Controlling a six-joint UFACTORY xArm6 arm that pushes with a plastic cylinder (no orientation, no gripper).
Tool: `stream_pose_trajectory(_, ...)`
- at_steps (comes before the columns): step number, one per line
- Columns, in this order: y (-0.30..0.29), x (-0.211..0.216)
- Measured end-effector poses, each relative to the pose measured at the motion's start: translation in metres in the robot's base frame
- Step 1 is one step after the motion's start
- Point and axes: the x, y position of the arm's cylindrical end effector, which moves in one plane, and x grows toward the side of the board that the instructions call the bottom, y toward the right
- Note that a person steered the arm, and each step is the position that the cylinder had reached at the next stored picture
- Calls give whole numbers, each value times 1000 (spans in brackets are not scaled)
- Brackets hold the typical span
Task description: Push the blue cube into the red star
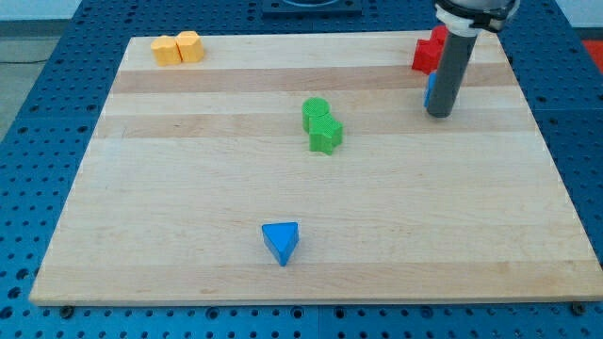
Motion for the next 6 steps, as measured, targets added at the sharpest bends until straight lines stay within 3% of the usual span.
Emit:
stream_pose_trajectory(4, 3, -45)
stream_pose_trajectory(5, 3, -11)
stream_pose_trajectory(6, -4, 65)
